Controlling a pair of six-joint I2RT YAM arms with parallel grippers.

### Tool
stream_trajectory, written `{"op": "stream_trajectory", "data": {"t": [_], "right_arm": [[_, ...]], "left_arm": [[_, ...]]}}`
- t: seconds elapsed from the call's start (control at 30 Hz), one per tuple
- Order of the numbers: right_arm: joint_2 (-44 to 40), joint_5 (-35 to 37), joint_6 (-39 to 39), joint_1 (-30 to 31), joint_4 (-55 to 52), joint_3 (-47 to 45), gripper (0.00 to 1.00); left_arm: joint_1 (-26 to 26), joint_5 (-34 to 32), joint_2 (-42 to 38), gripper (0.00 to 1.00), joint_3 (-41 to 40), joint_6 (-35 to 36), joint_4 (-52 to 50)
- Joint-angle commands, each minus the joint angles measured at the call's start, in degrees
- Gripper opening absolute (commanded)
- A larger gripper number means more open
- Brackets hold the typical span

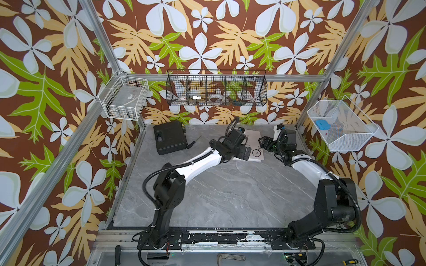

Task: Place the photos into the photo albums
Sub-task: Close the photo album at the center of the board, then reset both arms

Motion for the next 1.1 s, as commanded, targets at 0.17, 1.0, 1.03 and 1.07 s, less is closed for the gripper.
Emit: {"op": "stream_trajectory", "data": {"t": [0.17, 1.0, 1.03, 1.07], "right_arm": [[-0.6, 26.1, -11.1, -2.3, 2.2, -6.9, 0.96], [-9.7, 31.6, -22.0, -0.6, 52.4, -43.8, 0.99], [-9.8, 31.5, -22.3, -0.3, 56.1, -46.1, 0.99], [-9.1, 31.5, -22.3, -0.4, 60.7, -48.4, 0.99]], "left_arm": [[19.0, -18.3, -21.1, 1.00, -39.1, -7.0, 23.3], [33.4, -19.6, -27.6, 1.00, -89.0, 14.6, 100.6], [33.4, -21.1, -27.3, 1.00, -87.9, 14.4, 99.3], [33.4, -21.1, -27.8, 1.00, -86.7, 13.8, 95.7]]}}
